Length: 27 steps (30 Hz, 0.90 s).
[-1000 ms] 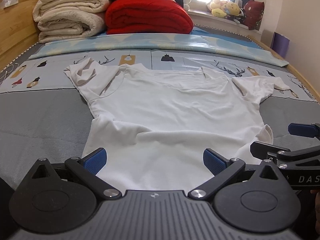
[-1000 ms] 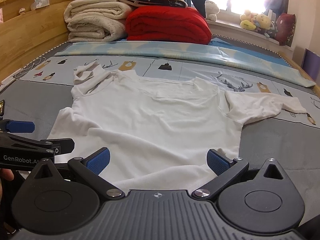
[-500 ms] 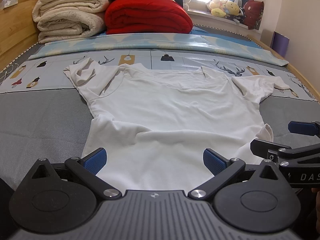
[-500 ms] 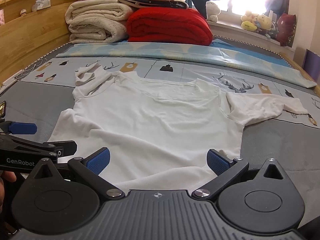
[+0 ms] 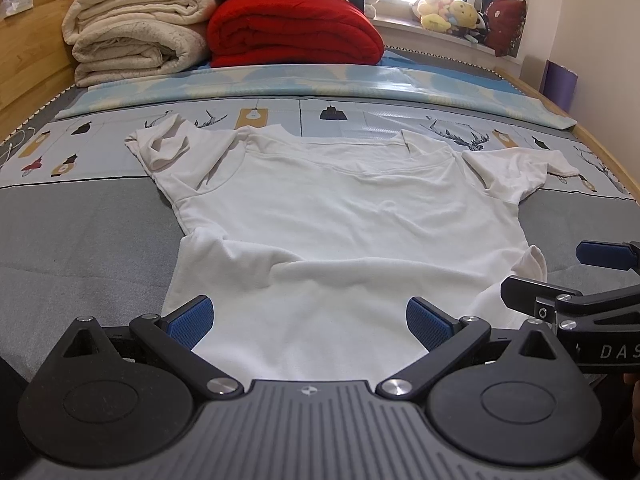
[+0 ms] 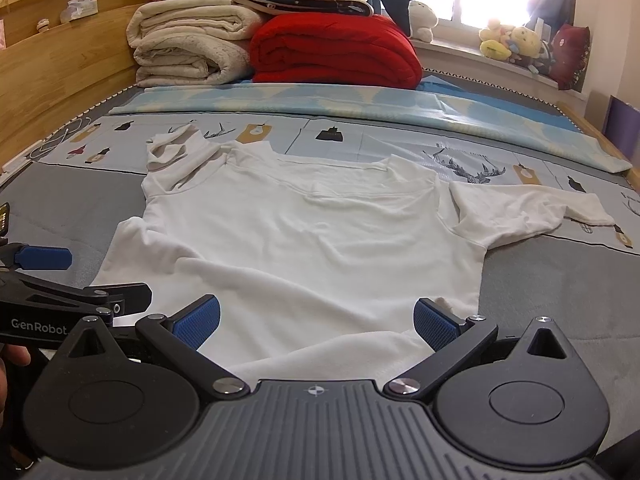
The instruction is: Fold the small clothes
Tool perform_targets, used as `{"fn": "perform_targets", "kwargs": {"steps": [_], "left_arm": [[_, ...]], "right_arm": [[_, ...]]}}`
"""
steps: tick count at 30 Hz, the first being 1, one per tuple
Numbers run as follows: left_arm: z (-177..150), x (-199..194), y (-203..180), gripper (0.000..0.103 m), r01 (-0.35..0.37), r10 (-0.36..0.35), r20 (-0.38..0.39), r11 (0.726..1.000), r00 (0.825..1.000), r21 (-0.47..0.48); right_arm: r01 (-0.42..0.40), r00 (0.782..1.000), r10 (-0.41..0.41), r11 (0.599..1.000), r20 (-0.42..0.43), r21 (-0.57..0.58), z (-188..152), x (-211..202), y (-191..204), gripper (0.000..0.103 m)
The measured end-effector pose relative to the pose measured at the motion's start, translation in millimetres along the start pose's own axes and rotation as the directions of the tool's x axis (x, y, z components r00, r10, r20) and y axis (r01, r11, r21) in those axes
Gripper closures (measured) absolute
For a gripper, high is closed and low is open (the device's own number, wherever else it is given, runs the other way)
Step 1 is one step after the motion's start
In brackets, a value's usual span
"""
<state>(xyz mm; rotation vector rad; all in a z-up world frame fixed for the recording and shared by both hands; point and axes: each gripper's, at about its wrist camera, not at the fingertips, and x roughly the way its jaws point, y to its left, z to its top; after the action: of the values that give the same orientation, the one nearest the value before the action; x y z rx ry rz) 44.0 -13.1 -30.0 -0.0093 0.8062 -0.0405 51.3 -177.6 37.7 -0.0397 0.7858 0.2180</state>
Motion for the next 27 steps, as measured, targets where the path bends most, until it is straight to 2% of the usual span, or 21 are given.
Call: {"fn": "perform_targets", "kwargs": {"steps": [27], "left_arm": [[-0.7, -0.3, -2.3, 0.000, 0.002, -0.002, 0.004, 1.000, 1.000, 0.007]], "right_arm": [[0.002, 1.000, -0.002, 1.000, 0.004, 0.001, 1.5, -1.1, 0.7, 0.001]]}}
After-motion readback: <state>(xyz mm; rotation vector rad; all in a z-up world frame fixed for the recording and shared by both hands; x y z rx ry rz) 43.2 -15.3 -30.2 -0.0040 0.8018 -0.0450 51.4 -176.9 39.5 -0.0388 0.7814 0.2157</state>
